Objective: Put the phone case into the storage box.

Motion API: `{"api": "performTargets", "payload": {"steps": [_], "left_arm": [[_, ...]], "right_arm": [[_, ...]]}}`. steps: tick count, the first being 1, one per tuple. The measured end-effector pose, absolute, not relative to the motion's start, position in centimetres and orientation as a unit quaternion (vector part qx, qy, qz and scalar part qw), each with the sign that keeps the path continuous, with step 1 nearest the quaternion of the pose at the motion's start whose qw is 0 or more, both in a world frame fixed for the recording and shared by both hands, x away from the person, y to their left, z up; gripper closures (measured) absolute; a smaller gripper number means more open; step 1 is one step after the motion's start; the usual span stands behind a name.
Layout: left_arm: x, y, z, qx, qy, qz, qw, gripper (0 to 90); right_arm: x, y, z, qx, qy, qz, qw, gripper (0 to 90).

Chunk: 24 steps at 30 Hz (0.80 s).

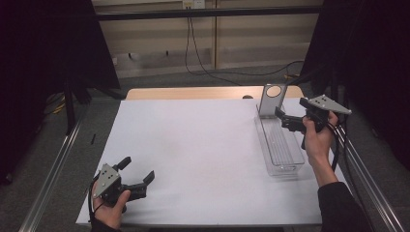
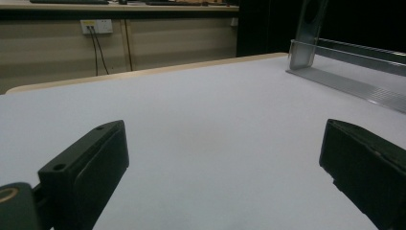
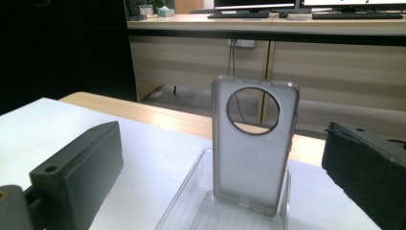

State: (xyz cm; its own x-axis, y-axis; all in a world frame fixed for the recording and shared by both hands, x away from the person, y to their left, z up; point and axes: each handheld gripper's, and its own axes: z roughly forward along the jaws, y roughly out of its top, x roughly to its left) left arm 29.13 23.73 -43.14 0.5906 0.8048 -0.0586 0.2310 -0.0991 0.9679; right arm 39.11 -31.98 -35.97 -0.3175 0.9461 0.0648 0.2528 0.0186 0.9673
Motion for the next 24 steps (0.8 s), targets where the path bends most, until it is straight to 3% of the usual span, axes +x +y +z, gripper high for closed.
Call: {"api": "performTargets", "payload": {"steps": [24], "left_arm": [[29.0,24.0,-42.8,0.68,0.378,0.261,0.571,3.7]], "right_arm": [[33.6,-31.8,-37.8,0.48,0.619,0.511,0.356,0.2]]}}
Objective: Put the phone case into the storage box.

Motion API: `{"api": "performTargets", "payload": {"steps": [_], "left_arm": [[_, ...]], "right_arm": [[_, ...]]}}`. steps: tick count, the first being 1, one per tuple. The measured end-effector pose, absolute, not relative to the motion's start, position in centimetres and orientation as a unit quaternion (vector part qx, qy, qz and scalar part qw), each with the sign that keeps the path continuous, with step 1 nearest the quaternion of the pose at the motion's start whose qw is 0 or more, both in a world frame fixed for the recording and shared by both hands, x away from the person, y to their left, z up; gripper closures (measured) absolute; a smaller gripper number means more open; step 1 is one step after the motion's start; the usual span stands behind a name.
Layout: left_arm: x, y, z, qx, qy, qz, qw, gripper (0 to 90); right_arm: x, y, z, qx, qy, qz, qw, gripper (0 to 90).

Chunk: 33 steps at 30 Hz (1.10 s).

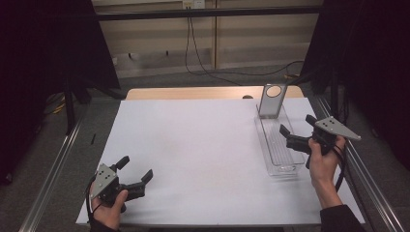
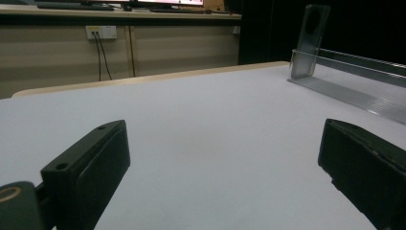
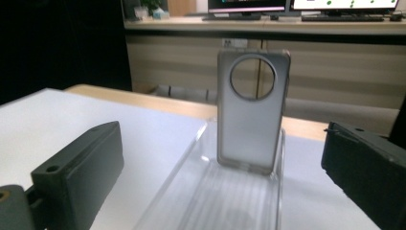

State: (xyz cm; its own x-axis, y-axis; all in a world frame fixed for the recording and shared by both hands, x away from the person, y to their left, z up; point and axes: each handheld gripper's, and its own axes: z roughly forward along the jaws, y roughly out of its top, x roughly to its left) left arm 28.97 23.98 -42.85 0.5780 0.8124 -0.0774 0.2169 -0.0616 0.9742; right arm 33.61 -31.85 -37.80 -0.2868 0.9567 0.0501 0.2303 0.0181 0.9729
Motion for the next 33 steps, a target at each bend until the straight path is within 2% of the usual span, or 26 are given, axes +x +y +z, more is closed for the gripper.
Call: {"api": "performTargets", "payload": {"steps": [9,33], "left_arm": [[28.9,24.1,-42.7,0.681,0.374,0.263,0.572,3.2],[28.6,24.2,-42.8,0.679,0.38,0.271,0.567,3.1]], "right_arm": [[32.2,-32.2,-38.6,0.493,0.619,0.506,0.343,0.0],[27.2,-32.7,-41.0,0.499,0.612,0.508,0.346,0.0]]}}
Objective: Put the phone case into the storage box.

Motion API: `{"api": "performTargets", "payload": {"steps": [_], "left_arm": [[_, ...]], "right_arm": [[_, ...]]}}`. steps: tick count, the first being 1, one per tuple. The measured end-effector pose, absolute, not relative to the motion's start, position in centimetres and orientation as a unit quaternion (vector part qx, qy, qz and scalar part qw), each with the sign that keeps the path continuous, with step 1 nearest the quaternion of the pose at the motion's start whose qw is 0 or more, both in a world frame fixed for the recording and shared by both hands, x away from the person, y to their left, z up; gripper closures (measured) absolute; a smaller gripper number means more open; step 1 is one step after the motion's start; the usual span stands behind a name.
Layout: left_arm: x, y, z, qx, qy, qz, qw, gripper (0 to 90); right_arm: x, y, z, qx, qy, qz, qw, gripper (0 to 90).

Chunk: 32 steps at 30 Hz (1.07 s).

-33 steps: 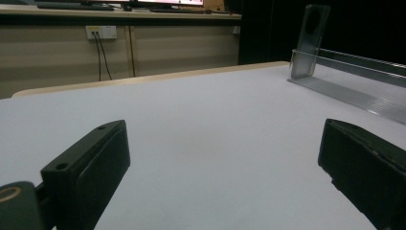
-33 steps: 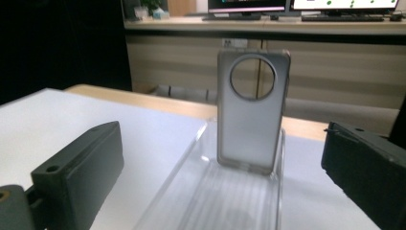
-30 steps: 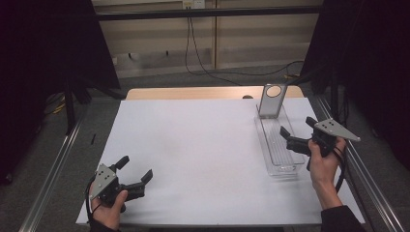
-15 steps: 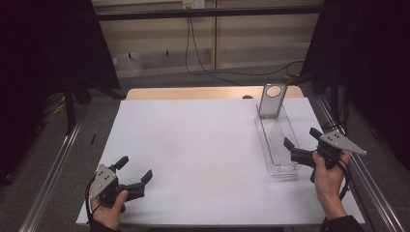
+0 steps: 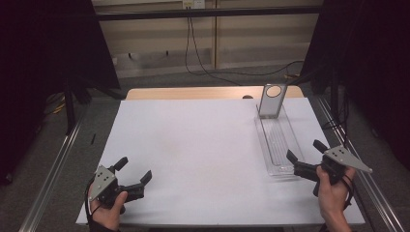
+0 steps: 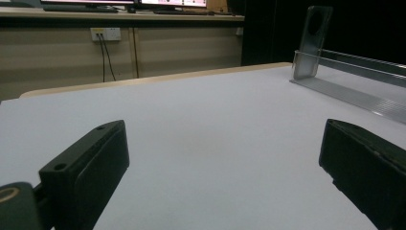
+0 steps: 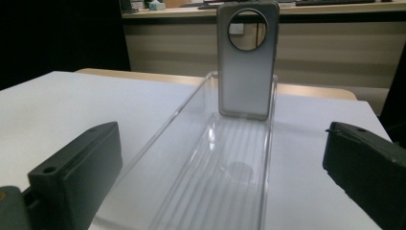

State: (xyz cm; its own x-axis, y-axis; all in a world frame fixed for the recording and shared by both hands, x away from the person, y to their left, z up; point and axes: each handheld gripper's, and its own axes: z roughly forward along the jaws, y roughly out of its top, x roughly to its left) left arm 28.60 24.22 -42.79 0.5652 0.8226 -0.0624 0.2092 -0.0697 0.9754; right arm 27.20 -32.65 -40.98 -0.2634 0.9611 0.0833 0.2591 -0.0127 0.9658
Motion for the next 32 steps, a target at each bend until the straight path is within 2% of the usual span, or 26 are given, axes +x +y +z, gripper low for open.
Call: {"api": "performTargets", "payload": {"steps": [17,19,21,32], "left_arm": [[28.0,24.6,-43.1,0.682,0.39,0.277,0.553,3.0],[27.8,24.6,-43.3,0.683,0.393,0.275,0.551,3.0],[27.6,24.7,-43.3,0.683,0.395,0.276,0.549,3.0],[27.5,24.9,-42.9,0.676,0.393,0.279,0.558,3.0]], "right_arm": [[23.3,-33.1,-42.6,0.504,0.606,0.507,0.349,0.0],[23.1,-33.2,-42.7,0.51,0.597,0.52,0.336,0.0],[22.8,-32.9,-42.8,0.5,0.608,0.504,0.355,0.0],[23.0,-32.8,-43.5,0.498,0.615,0.503,0.349,0.0]]}}
